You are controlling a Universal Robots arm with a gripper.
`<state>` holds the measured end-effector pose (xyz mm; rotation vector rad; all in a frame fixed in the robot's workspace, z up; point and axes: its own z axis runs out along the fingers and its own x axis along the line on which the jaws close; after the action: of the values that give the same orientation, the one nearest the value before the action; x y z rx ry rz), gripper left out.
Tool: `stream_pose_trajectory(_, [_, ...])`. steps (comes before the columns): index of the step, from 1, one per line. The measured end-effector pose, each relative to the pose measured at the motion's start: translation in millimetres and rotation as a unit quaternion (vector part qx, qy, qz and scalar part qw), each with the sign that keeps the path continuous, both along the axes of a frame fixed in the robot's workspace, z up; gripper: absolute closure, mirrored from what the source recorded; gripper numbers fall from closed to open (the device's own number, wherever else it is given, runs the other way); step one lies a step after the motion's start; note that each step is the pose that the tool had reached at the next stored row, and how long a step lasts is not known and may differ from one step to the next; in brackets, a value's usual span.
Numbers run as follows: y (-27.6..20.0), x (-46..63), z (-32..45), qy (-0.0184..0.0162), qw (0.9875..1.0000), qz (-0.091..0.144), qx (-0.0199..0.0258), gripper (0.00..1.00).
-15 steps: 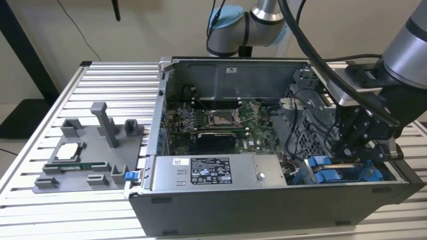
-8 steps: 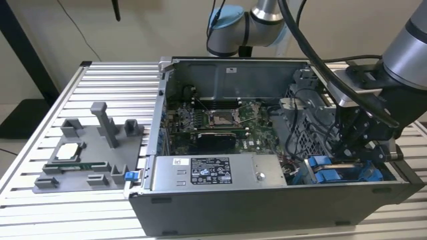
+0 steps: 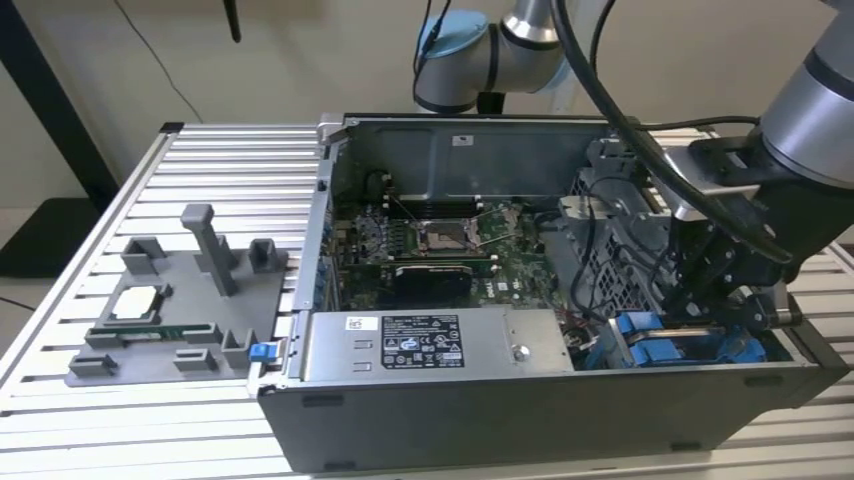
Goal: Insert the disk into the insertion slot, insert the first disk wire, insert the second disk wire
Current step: 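Insert the second disk wire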
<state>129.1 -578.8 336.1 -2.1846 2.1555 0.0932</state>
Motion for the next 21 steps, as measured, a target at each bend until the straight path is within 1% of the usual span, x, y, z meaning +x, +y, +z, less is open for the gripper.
stream_pose_trajectory(2, [0.0, 0.0, 2.4, 0.0, 1.0, 0.0, 0.0004, 0.0])
stream_pose_trajectory(10, [0.0, 0.0, 21.8, 0.0, 1.0, 0.0, 0.0001, 0.0])
stream_pose_trajectory(15, [0.0, 0.0, 32.0, 0.0, 1.0, 0.0, 0.0002, 0.0])
stream_pose_trajectory(18, [0.0, 0.0, 36.4, 0.0, 1.0, 0.0, 0.0002, 0.0])
stream_pose_trajectory(21, [0.0, 0.0, 38.2, 0.0, 1.0, 0.0, 0.0002, 0.0])
